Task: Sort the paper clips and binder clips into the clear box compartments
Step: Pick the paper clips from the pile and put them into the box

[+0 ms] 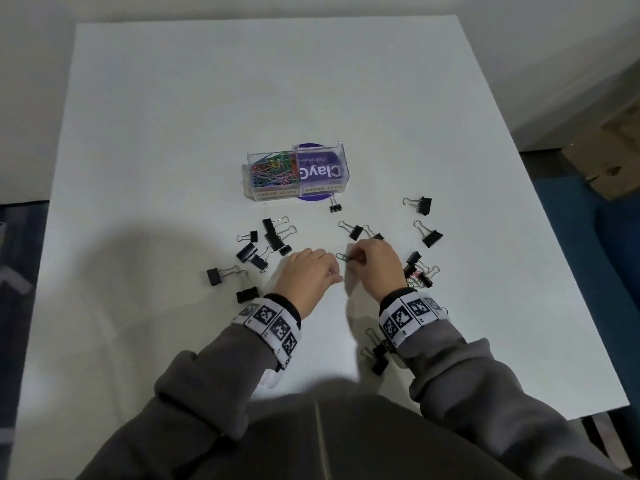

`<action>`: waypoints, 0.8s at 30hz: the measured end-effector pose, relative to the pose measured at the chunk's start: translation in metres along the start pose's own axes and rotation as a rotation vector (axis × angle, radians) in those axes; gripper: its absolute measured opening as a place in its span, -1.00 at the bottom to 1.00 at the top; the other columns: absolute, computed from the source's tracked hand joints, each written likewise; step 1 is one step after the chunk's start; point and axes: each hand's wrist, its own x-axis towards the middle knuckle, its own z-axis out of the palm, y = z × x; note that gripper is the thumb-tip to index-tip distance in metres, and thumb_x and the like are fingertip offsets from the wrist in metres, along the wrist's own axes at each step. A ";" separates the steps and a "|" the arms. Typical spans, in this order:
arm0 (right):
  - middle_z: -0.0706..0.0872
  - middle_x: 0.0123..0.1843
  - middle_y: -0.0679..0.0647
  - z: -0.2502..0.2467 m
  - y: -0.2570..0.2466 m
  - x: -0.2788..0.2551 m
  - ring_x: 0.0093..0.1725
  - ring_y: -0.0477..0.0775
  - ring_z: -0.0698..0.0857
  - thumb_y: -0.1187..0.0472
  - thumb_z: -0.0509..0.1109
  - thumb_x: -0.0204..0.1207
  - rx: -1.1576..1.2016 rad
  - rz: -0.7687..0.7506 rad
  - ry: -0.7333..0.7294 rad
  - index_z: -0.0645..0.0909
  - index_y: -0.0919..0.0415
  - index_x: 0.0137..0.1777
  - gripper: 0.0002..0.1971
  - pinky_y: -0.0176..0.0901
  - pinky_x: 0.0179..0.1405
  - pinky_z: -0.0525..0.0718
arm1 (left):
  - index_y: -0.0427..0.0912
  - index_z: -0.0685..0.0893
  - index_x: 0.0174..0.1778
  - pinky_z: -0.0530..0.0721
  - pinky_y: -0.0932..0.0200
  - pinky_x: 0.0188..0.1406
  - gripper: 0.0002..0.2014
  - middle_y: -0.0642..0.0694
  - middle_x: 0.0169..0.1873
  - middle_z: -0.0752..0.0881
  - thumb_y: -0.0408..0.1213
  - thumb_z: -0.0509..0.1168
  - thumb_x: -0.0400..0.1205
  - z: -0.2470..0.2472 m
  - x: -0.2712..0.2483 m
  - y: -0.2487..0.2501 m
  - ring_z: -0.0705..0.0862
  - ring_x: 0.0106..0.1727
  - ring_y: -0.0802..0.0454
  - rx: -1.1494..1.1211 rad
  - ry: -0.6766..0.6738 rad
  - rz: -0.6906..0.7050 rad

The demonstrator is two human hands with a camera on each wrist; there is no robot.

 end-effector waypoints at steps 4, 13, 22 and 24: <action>0.74 -0.11 0.24 -0.004 -0.004 0.004 -0.05 0.23 0.67 0.44 0.38 0.38 -0.065 -0.015 -0.046 0.69 0.29 -0.18 -0.90 -0.18 -0.18 0.47 | -0.15 0.57 -0.18 0.55 -0.02 -0.03 -0.86 0.03 -0.27 0.56 -0.17 0.27 0.61 -0.030 0.011 -0.016 0.58 -0.17 -0.05 -0.486 0.073 -0.060; 0.74 0.03 0.27 0.001 -0.006 0.010 0.08 0.26 0.66 0.43 0.32 0.48 -0.187 0.016 -0.076 0.64 0.35 -0.01 -0.87 0.03 0.08 0.63 | -0.19 0.59 -0.03 0.51 0.18 -0.11 -0.85 -0.06 -0.11 0.66 -0.18 0.25 0.63 -0.104 0.067 -0.074 0.58 -0.14 0.05 -0.247 0.429 -0.288; 0.74 -0.01 0.26 -0.005 -0.015 0.022 0.05 0.26 0.66 0.42 0.27 0.48 -0.266 -0.051 -0.180 0.61 0.33 -0.04 -0.87 -0.08 -0.02 0.55 | -0.17 0.66 0.04 0.45 -0.05 0.13 -0.75 -0.17 0.07 0.62 -0.09 0.29 0.59 -0.101 0.093 -0.092 0.50 0.14 -0.19 0.025 0.462 -0.273; 0.76 -0.06 0.25 -0.017 -0.032 0.033 -0.03 0.25 0.68 0.37 0.35 0.46 -0.185 -0.098 -0.127 0.64 0.30 -0.10 -0.93 -0.09 -0.06 0.56 | -0.16 0.66 0.10 0.45 -0.04 0.14 -0.73 -0.16 0.10 0.61 -0.08 0.26 0.61 -0.099 0.089 -0.094 0.49 0.16 -0.18 0.013 0.464 -0.259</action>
